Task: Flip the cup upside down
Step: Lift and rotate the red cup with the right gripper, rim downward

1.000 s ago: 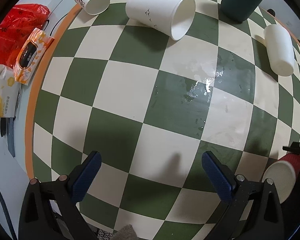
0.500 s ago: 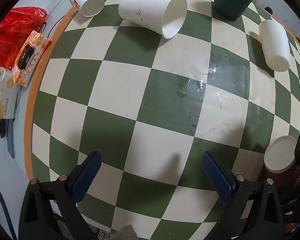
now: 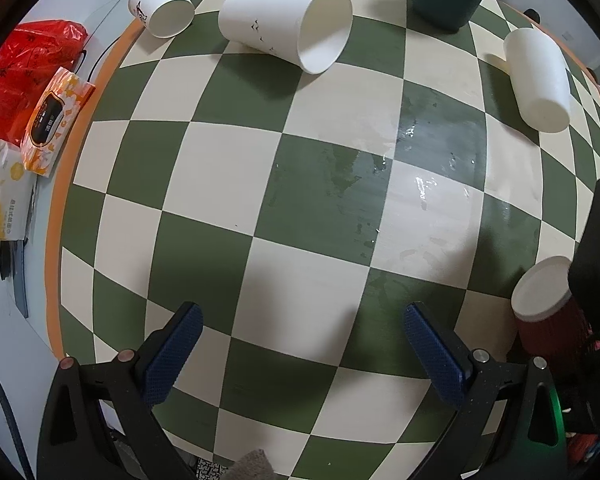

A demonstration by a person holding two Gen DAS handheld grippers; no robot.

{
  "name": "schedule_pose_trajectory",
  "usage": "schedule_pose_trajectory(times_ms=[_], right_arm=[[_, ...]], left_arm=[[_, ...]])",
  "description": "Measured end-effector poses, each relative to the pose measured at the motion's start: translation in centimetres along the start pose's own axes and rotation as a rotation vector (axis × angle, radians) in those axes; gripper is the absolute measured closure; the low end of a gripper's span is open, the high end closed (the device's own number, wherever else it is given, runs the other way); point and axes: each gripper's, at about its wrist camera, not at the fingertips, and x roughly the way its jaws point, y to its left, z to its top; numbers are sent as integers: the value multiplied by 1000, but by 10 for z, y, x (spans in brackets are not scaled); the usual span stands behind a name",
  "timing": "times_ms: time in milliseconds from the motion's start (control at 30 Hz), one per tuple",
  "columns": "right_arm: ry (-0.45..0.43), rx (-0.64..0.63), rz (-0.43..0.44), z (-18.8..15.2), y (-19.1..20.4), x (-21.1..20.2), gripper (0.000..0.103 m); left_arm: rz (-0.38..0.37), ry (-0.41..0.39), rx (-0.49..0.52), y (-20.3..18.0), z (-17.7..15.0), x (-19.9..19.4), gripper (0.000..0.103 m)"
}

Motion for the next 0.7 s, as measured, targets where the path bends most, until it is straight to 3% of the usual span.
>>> schedule_pose_trajectory(times_ms=[233, 333, 700], right_arm=[[8, 33, 0, -1, -21, 9, 25], [2, 48, 5, -4, -35, 10, 11], [-50, 119, 81, -6, -83, -23, 11]], left_arm=[[3, 0, 3, -1, 1, -2, 0], [2, 0, 4, -2, 1, -3, 0], [-1, -15, 22, -11, -5, -15, 0]])
